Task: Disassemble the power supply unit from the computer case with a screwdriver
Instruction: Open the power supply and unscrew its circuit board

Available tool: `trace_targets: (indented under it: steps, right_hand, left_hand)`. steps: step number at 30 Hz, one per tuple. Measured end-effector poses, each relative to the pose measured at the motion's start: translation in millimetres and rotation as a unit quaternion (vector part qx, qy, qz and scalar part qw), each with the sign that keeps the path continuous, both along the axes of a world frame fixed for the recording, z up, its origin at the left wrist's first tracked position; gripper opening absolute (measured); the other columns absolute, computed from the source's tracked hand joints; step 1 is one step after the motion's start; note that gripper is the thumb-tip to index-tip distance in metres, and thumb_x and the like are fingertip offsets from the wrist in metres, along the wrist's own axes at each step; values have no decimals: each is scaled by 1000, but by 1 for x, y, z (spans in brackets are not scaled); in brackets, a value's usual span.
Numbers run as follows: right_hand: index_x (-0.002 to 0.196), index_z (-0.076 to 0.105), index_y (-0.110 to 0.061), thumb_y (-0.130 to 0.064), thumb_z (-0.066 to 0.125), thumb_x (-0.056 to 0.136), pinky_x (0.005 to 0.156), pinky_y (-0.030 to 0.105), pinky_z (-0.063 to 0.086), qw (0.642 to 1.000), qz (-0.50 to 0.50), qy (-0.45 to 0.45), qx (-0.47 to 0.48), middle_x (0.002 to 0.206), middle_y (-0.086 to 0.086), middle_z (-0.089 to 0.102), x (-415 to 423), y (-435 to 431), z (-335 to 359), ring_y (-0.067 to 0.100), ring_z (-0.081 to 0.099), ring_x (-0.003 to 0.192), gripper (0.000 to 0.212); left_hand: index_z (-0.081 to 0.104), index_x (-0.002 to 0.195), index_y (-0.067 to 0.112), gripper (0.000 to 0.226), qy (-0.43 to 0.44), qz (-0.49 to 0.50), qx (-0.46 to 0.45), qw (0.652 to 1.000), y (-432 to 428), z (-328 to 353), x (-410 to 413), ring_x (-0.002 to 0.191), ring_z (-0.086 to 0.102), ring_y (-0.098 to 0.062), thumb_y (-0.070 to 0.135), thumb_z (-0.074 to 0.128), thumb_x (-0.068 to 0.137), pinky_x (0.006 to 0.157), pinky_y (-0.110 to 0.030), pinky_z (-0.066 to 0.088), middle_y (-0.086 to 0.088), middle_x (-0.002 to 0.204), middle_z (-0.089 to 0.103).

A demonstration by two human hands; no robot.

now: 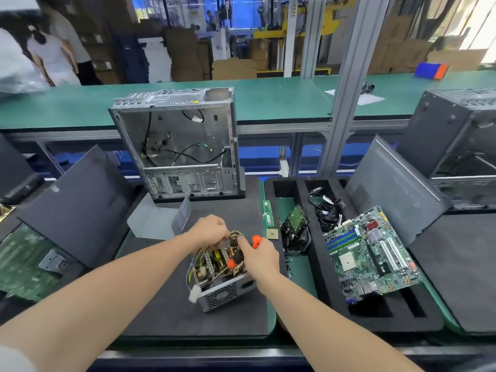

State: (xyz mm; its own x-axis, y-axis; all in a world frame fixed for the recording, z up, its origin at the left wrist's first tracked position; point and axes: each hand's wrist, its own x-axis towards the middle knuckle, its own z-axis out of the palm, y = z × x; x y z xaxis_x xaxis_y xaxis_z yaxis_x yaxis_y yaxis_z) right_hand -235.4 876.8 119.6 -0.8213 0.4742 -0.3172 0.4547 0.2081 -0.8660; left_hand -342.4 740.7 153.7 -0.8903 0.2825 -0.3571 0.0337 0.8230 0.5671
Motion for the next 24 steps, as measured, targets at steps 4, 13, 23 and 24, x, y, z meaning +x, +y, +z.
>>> trace_targets:
  steps: [4, 13, 23, 24]
  right_hand:
    - [86, 60, -12, -59, 62, 87, 73, 44, 60, 996, -62, 8, -66, 84, 5, 71, -6, 4, 4, 24, 70, 75, 47]
    - [84, 41, -16, -41, 61, 100, 40, 13, 40, 982, -78, 170, -28, 70, -1, 50, -25, 1, 43, 1, 61, 46, 35]
    - [94, 49, -24, -40, 58, 100, 66, 36, 49, 952, -63, 286, 86, 86, 2, 58, -47, -3, 74, 21, 59, 79, 20]
    - [94, 49, -24, -39, 58, 100, 66, 36, 50, 954, -58, 282, 85, 87, 3, 58, -50, -5, 73, 23, 60, 81, 19]
  left_hand:
    - [59, 106, 20, 16, 15, -92, -66, 993, -29, -6, 13, 60, 68, -21, 13, 52, 94, 58, -26, 53, -7, 75, 74]
    - [57, 123, 25, 32, 92, -125, -150, 977, -27, -14, 36, 107, 65, -29, 40, 49, 96, 92, -42, 42, -4, 114, 70]
    - [-21, 162, 23, 160, 36, -258, -320, 911, -21, -23, 52, 144, 18, -42, 99, 65, 51, 118, -58, 17, -15, 157, 22]
    - [-17, 163, 21, 156, 54, -267, -322, 907, -23, -21, 52, 143, 21, -42, 94, 67, 55, 118, -58, 18, -16, 156, 25]
